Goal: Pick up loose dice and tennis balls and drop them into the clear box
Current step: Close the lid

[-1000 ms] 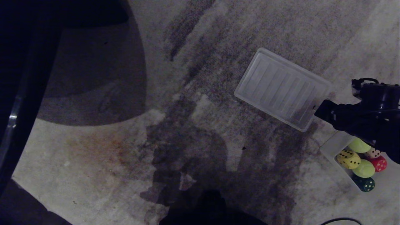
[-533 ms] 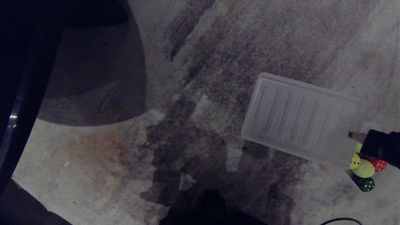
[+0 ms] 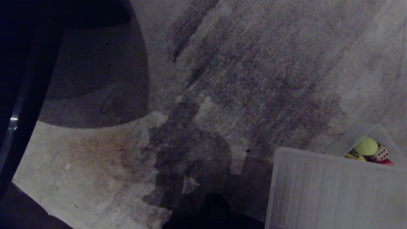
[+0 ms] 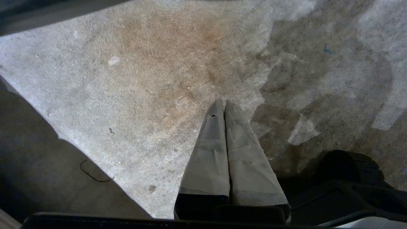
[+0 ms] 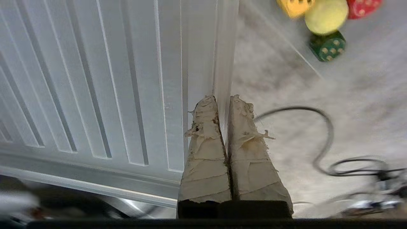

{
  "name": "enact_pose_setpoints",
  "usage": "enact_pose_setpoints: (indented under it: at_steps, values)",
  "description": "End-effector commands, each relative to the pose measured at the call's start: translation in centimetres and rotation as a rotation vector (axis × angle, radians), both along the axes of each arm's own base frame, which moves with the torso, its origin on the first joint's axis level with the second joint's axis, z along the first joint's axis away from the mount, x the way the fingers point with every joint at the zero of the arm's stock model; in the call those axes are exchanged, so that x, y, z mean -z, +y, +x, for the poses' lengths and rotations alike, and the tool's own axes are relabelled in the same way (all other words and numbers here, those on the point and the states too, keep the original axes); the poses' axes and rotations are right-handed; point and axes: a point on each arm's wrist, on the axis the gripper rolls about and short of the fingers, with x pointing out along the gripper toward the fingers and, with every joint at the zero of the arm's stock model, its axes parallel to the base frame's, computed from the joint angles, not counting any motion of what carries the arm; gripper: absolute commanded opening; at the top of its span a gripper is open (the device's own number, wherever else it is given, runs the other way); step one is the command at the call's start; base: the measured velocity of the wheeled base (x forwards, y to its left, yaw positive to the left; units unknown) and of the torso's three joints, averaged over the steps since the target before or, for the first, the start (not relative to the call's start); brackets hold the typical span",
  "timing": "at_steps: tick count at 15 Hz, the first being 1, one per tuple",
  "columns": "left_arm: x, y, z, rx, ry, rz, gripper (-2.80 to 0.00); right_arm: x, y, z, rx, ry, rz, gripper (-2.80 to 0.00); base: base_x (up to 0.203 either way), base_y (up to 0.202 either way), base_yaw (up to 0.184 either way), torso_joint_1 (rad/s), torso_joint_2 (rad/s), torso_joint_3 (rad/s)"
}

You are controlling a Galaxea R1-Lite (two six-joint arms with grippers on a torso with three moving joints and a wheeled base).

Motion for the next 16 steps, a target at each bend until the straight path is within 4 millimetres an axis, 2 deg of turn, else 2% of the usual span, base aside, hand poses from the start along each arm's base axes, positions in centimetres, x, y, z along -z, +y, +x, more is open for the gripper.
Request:
enact_pose_setpoints:
  at_steps: [1,4,8,16]
  values:
    - [0.0,0.0,0.0,-0.001,0.002,-0.001,-2.80,2.2,0.1,-2.3,-0.018,-0.084,-0.076,-2.80,0.000,0.000,0.000,0.000,0.00,0.000]
    - [0.0,0.0,0.0,-0.001,0.002,-0.001,-2.80,3.6,0.1,-2.9,-0.022,-0.105,-0.054,-2.80,0.000,0.000,0.000,0.000,0.00,0.000]
    - [0.0,0.0,0.0,-0.001,0.002,-0.001,-2.80,5.7,0.0,-4.2,-0.062,-0.223,-0.065,-2.80,0.000,0.000,0.000,0.000,0.00,0.000]
    - [0.0,0.0,0.0,-0.001,0.002,-0.001,-2.80,5.8,0.0,-4.2,-0.063,-0.215,-0.052,-2.80,0.000,0.000,0.000,0.000,0.00,0.000]
